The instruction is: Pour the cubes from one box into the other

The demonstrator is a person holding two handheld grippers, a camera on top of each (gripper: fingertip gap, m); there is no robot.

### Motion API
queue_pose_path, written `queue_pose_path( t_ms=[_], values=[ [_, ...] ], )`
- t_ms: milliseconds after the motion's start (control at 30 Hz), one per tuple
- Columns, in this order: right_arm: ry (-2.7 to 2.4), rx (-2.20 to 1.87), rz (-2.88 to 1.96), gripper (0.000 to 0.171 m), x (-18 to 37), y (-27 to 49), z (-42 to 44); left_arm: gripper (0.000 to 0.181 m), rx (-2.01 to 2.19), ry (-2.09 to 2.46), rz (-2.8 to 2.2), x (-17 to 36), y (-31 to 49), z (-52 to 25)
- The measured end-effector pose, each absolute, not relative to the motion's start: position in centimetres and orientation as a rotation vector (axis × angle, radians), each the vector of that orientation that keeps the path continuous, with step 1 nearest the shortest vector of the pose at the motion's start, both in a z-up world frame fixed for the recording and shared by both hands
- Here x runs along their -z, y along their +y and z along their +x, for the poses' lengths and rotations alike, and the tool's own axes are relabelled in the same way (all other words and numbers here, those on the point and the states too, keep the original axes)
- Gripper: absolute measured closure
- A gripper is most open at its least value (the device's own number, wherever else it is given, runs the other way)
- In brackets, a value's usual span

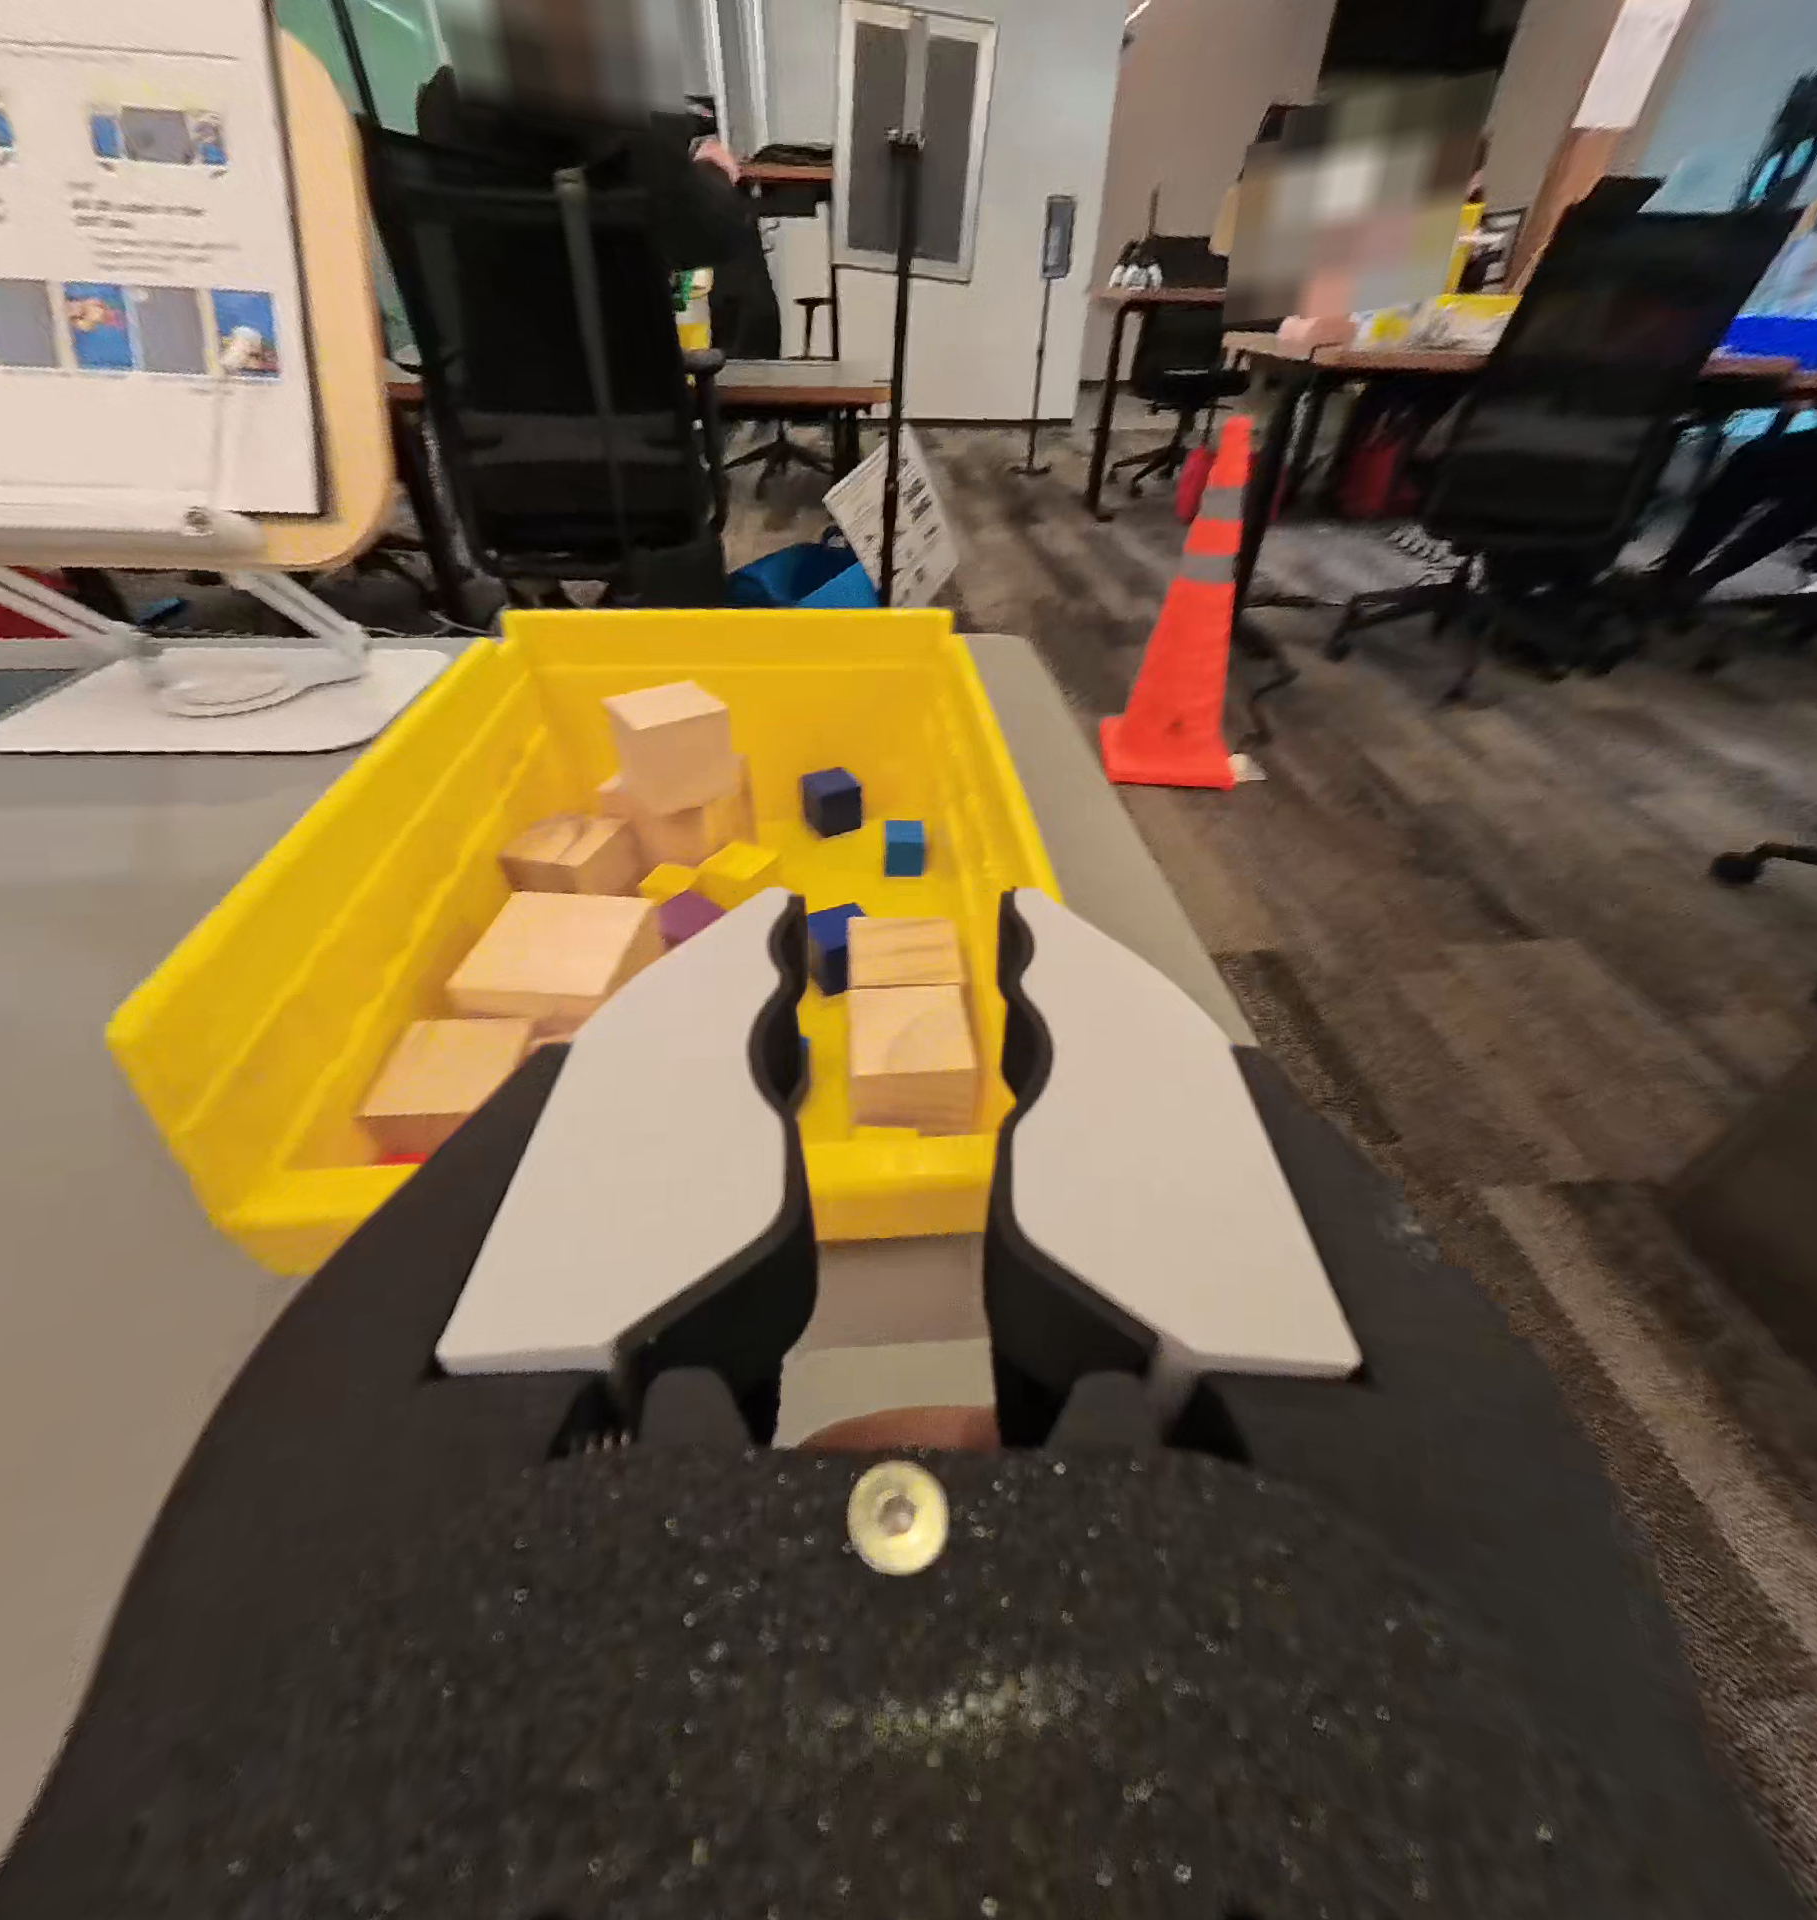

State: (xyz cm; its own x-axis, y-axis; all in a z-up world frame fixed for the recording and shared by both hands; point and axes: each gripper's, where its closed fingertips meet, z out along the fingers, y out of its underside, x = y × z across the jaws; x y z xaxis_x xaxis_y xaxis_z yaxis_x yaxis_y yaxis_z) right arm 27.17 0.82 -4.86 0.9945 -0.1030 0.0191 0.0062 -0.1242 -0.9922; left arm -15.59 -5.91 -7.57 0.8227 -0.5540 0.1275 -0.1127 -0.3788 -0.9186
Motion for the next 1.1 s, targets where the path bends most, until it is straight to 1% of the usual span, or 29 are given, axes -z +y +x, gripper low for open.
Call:
queue_pose_path(
  t_ms=[67, 167, 233, 367, 433, 467, 500, 533, 567, 600, 667, 733, 833, 933, 1100],
  values=[
    [0.081, 0.081, -1.692, 0.137, 5.7, 1.1, 28.3, 0.126, 0.521, 0.606, -1.943, 8.0, -5.6, -9.6],
    [0.119, 0.016, -1.719, 0.13, 6.6, 1.3, 29.7, 0.125, 0.527, 0.648, -1.905, 7.8, -3.7, -1.2],
    [0.141, 0.002, -1.71, 0.13, 6.6, 1.4, 30.4, 0.118, 0.507, 0.663, -1.933, 8.5, -2.1, 3.6],
    [0.171, 0.034, -1.776, 0.128, 8.4, 2.5, 31.8, 0.117, 0.368, 0.614, -1.966, 10.2, 2.4, 9.9],
    [0.184, -0.001, -1.828, 0.122, 9.8, 3.1, 31.8, 0.118, 0.318, 0.575, -1.994, 11.3, 4.7, 11.6],
    [0.203, -0.025, -1.863, 0.119, 10.7, 3.4, 31.7, 0.122, 0.301, 0.559, -2.025, 12.1, 5.6, 12.0],
    [0.231, -0.039, -1.91, 0.119, 11.7, 3.6, 31.6, 0.132, 0.286, 0.539, -2.063, 12.9, 6.3, 12.1],
    [0.257, -0.061, -1.95, 0.121, 12.6, 3.7, 31.3, 0.156, 0.304, 0.52, -2.088, 13.4, 6.6, 12.2],
    [0.276, -0.09, -1.953, 0.123, 12.9, 4.0, 31.0, 0.161, 0.345, 0.5, -2.089, 13.4, 6.6, 12.3],
    [0.284, -0.11, -1.938, 0.127, 12.9, 4.3, 30.8, 0.163, 0.341, 0.478, -2.09, 13.3, 6.6, 12.0],
    [0.276, -0.118, -1.936, 0.141, 13.1, 4.5, 30.5, 0.167, 0.309, 0.461, -2.099, 13.3, 6.4, 11.4],
    [0.252, -0.183, -1.945, 0.168, 12.7, 4.5, 29.5, 0.168, 0.284, 0.457, -2.099, 13.3, 6.1, 10.8],
    [0.231, -0.07, -1.977, 0.169, 11.8, 3.9, 28.0, 0.172, 0.264, 0.424, -2.099, 12.9, 5.6, 9.1],
    [0.196, -0.077, -1.924, 0.169, 9.7, 3.5, 24.7, 0.173, 0.315, 0.394, -2.09, 11.9, 5.2, 6.0],
    [0.168, -0.143, -1.831, 0.169, 7.8, 3.3, 14.9, 0.174, 0.21, 0.385, -2.019, 8.8, 4.9, -3.9]
  ],
)
